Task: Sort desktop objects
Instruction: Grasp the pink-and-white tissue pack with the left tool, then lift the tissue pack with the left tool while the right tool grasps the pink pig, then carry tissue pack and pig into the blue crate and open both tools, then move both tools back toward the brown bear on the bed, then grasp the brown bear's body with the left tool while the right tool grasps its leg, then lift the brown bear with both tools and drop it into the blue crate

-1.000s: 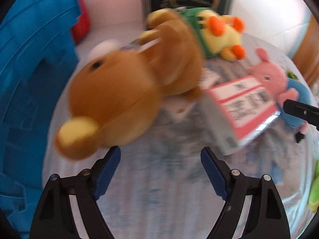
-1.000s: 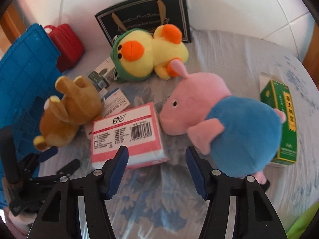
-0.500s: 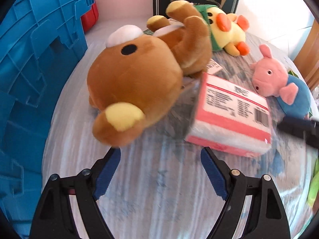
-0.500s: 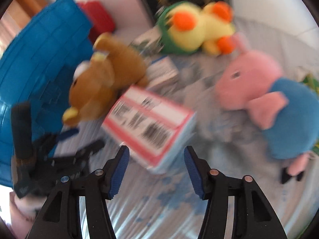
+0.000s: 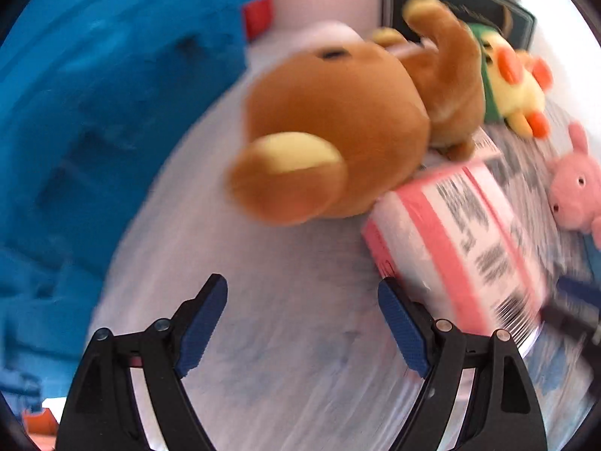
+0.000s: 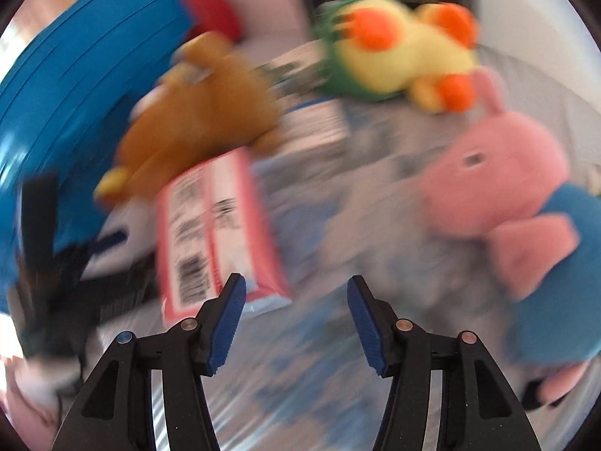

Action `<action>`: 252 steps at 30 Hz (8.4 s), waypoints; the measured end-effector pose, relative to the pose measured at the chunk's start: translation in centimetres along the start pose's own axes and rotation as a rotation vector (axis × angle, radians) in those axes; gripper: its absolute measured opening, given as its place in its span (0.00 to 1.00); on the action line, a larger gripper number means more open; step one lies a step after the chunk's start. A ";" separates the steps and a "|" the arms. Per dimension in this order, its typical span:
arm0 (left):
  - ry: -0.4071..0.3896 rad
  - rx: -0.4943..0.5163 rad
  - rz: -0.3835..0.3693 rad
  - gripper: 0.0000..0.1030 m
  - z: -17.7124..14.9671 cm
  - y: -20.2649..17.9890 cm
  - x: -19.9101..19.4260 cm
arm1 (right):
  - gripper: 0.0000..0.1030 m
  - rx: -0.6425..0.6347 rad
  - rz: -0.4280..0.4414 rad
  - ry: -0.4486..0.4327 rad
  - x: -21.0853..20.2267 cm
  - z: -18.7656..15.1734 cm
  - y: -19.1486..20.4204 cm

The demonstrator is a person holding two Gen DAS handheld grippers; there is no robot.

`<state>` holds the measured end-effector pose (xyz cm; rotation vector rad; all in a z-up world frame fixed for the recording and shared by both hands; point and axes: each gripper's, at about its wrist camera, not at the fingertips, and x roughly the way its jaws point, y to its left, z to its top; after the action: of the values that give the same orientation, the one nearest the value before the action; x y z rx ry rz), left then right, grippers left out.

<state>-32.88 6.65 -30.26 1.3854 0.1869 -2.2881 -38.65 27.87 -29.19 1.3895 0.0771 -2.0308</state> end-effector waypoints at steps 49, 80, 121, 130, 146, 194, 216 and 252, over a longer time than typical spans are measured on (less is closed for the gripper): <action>-0.027 0.272 -0.209 0.90 3.0 -17.4 -1.6 | 1.00 0.014 -0.465 -0.006 -7.8 1.9 -10.8; -0.304 0.204 -0.205 0.90 3.1 -12.5 -14.1 | 0.80 0.030 -0.357 -0.299 -16.8 1.1 -5.1; -0.486 0.043 -0.115 0.92 10.7 39.3 -21.2 | 0.87 -0.209 -0.216 -0.505 -9.2 16.5 47.6; -0.470 0.043 -0.137 0.92 9.6 39.2 -21.3 | 0.94 -0.209 -0.273 -0.510 -10.1 15.1 47.8; -0.513 0.030 -0.151 0.91 7.1 37.3 -23.6 | 0.97 -0.226 -0.366 -0.554 -13.1 10.9 48.0; -0.137 0.128 -0.252 0.92 8.3 -2.7 -3.2 | 1.00 0.246 -0.400 -0.230 -11.4 2.7 -1.4; -0.016 0.271 -0.252 0.93 3.6 0.4 2.3 | 0.40 0.052 -0.145 0.003 5.3 9.8 5.6; -0.062 0.143 -0.279 0.95 7.4 -1.2 4.9 | 0.49 -0.079 -0.142 -0.232 5.1 13.4 6.5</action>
<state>-41.31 3.69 -31.05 1.4324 0.2120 -2.6148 -46.95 14.94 -25.72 1.1197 0.1574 -2.2674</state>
